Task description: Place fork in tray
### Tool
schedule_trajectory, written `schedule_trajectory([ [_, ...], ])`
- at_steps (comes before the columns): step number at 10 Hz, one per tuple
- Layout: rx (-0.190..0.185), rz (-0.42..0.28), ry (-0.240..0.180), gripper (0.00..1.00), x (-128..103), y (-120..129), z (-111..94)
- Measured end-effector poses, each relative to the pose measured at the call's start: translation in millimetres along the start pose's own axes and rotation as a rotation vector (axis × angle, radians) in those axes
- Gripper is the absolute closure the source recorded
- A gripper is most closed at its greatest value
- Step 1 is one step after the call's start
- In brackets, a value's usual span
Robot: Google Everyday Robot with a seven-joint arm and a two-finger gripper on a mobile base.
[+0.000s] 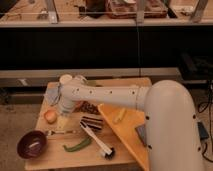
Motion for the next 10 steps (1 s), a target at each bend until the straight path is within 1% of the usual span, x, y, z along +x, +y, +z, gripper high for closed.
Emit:
schedule_trajectory([
  [3,-0.005,-0.002,0.004,0.20,-2,0,1],
  [4,-0.014,-0.001,0.022,0.20,-2,-1,3],
  [6,-0.032,0.008,0.068,0.20,1,0,21],
  [7,-0.037,0.018,0.101,0.20,11,1,39],
  [8,-0.040,0.023,0.121,0.23,16,2,51],
  [9,-0.049,0.023,0.146,0.34,17,5,67],
  [10,-0.055,0.022,0.157,0.40,18,7,74],
])
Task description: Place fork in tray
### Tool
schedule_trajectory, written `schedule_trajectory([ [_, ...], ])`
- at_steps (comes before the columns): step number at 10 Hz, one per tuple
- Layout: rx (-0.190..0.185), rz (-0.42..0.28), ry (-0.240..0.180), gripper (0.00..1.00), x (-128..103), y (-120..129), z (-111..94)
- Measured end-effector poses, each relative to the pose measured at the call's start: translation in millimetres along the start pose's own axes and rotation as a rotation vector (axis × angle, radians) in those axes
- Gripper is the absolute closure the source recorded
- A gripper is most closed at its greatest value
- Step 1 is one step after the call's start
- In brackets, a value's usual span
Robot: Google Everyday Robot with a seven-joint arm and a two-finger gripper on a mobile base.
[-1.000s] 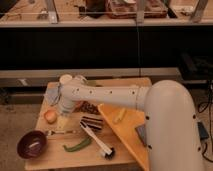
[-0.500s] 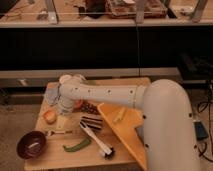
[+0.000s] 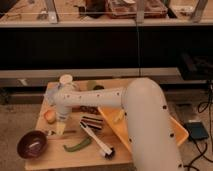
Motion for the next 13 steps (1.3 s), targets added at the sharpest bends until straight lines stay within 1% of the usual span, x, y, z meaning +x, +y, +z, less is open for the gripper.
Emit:
schedule_trajectory([
  [1,-0.006,0.002,0.006,0.42,0,1,4],
  [2,-0.012,0.005,0.004,0.42,2,2,9],
  [3,-0.014,0.007,-0.010,0.42,2,4,11],
  [5,-0.016,0.001,-0.019,0.42,1,7,12],
  [8,-0.016,0.002,-0.019,0.42,2,7,12],
  [9,-0.020,-0.002,-0.025,0.44,2,11,13],
  [10,-0.019,-0.001,-0.028,0.50,0,11,13],
  [11,-0.018,0.001,-0.028,0.61,1,11,13],
  [12,-0.018,0.001,-0.029,0.69,1,11,13],
  [13,-0.020,-0.001,-0.027,0.81,1,12,13],
])
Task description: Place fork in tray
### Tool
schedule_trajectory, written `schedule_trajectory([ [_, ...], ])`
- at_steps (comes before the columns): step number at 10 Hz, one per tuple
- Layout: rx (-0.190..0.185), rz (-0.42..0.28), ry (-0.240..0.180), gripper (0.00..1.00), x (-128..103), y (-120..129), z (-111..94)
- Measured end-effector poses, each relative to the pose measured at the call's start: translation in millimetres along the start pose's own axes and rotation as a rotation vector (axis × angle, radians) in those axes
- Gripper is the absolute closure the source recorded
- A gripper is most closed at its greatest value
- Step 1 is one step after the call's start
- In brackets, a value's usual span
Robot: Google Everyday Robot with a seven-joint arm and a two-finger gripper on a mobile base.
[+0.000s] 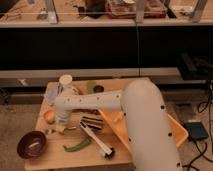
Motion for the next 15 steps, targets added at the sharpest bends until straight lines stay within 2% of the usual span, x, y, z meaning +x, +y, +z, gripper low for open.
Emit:
schedule_trajectory([
  [2,-0.003,-0.002,0.001,0.97,0,2,1],
  [3,-0.006,0.001,-0.008,1.00,0,6,3],
  [4,-0.007,0.007,-0.018,1.00,1,9,5],
  [9,-0.007,0.004,-0.014,1.00,3,11,1],
  [12,0.065,0.033,-0.044,1.00,16,-1,-48],
  [13,0.081,0.031,-0.068,1.00,15,-3,-69],
  [14,0.112,0.027,-0.110,1.00,11,-4,-101],
  [15,0.136,0.027,-0.141,1.00,9,-4,-122],
])
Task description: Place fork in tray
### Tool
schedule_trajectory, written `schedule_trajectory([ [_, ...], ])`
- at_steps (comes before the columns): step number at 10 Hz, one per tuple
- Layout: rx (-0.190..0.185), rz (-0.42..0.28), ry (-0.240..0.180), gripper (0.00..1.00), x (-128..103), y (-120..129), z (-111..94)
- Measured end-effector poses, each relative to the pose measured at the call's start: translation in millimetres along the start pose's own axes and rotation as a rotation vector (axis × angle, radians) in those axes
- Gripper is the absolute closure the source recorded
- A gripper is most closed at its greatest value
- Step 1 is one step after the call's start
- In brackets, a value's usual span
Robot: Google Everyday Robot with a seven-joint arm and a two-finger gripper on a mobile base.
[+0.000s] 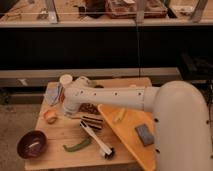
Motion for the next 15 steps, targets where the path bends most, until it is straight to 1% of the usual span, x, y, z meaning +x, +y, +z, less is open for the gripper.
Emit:
schedule_trajectory([
  [1,0.025,0.001,-0.028,1.00,-1,-3,-18],
  [3,0.067,0.012,-0.063,1.00,10,-10,-48],
  [4,0.090,0.031,-0.070,1.00,21,-16,-64],
  [7,0.135,0.087,-0.088,1.00,63,-30,-99],
  [8,0.154,0.108,-0.082,1.00,80,-35,-114],
  [9,0.170,0.134,-0.065,1.00,97,-39,-129],
  [11,0.191,0.201,-0.044,1.00,135,-44,-149],
  [13,0.214,0.307,-0.012,1.00,185,-41,-170],
  [14,0.218,0.345,-0.001,1.00,201,-37,-174],
  [15,0.228,0.419,0.017,1.00,233,-27,-184],
])
